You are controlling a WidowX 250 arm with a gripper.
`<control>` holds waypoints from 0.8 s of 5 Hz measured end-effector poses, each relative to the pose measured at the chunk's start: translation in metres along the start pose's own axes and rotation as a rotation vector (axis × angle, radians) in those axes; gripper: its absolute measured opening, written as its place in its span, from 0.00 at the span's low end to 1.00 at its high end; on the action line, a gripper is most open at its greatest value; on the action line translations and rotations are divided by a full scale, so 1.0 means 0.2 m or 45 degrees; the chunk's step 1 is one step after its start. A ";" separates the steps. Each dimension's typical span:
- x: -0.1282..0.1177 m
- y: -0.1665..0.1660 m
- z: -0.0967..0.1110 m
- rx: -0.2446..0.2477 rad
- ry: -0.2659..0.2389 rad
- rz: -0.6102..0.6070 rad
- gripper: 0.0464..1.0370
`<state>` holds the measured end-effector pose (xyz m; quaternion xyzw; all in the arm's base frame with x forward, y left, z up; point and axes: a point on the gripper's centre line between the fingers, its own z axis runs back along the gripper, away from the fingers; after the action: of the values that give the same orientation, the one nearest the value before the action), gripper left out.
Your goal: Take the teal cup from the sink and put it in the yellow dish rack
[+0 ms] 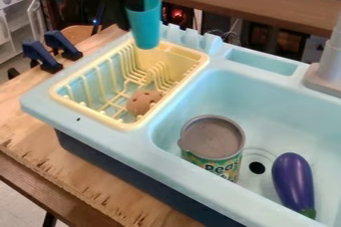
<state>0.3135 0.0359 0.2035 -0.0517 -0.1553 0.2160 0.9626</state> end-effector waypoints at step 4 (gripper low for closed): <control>0.01 -0.17 -0.23 -0.038 0.147 -0.136 0.10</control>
<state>0.3432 0.0047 0.1661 -0.0701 -0.1051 0.1585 0.9792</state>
